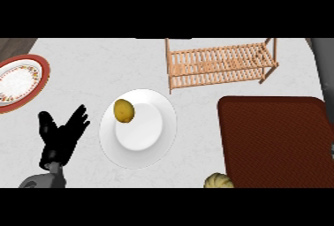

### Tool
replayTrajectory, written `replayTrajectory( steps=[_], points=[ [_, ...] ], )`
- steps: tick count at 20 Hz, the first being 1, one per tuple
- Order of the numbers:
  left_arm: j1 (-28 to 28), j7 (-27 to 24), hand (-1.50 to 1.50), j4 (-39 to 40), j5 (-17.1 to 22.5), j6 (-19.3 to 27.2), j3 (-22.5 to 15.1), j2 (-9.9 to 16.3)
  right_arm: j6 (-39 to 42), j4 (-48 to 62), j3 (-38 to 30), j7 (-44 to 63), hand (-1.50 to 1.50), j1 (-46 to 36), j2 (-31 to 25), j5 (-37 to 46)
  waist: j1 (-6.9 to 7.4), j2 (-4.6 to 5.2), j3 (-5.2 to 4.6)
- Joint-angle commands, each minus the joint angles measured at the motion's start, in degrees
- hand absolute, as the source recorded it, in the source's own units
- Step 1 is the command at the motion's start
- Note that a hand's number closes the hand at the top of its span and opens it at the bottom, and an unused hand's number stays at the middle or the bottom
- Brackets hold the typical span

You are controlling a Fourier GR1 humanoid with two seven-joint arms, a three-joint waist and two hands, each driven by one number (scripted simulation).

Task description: Pick the tomato from the tray and place it in the tiered shelf

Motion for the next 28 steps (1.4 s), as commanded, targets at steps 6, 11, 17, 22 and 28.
replayTrajectory(
  steps=[6,11,17,22,28],
  points=[
    [0.19,1.45,0.0,-2.33,-0.96,1.84,-1.53,-1.98,-3.23,2.2,-10.7,0.06,-1.5,-2.7,-0.58,-10.94,0.39,0.04,-0.05],
    [0.12,1.99,0.0,-1.68,0.36,0.04,0.05,0.06,-9.31,0.16,-13.76,3.18,-1.5,-4.13,-0.59,-13.82,-0.28,-0.21,-0.09],
    [-2.51,2.05,0.0,0.52,-1.17,1.77,-1.29,-1.77,-14.7,0.99,-13.7,5.27,-1.5,-3.12,-8.16,-10.92,-0.67,-0.06,-0.1],
    [-1.11,1.31,0.0,-0.79,0.49,0.43,0.48,-0.34,-14.4,3.47,-19.14,3.29,-1.5,0.36,-16.18,-14.67,-0.2,0.13,-0.06],
    [0.11,3.45,0.0,-2.87,2.33,-1.95,2.1,2.47,-5.03,4.7,-23.46,-1.54,-1.5,7.08,-22.8,-21.27,-0.35,-0.02,0.0]
  ],
)
